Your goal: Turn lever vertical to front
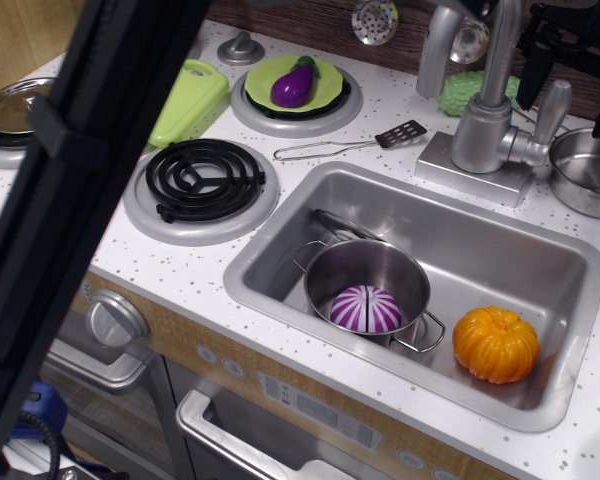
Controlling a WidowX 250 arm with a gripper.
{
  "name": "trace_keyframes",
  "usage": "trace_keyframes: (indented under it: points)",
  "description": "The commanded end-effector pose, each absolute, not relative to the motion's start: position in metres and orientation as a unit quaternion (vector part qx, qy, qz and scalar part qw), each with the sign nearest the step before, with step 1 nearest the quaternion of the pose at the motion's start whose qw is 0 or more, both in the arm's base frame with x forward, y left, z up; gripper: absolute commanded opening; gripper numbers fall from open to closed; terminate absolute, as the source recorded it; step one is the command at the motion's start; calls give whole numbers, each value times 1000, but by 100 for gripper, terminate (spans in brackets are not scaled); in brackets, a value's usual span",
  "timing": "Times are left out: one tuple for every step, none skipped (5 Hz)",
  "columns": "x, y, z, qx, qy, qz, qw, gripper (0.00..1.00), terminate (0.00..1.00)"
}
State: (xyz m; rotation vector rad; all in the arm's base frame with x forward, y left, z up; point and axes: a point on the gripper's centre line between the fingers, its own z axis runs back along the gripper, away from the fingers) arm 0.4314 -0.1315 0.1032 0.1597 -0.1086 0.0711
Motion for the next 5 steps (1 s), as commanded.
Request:
trace_keyframes:
  points:
    - [431, -131, 103, 80, -54, 36, 995, 100, 0]
    - [440, -125, 109, 81, -72, 35, 994, 100, 0]
    - [449, -122, 116, 104, -95, 30, 990, 100, 0]
    - [463, -119, 122, 112, -133, 21, 985, 100, 0]
    - [477, -120, 121, 96, -152, 17, 984, 100, 0]
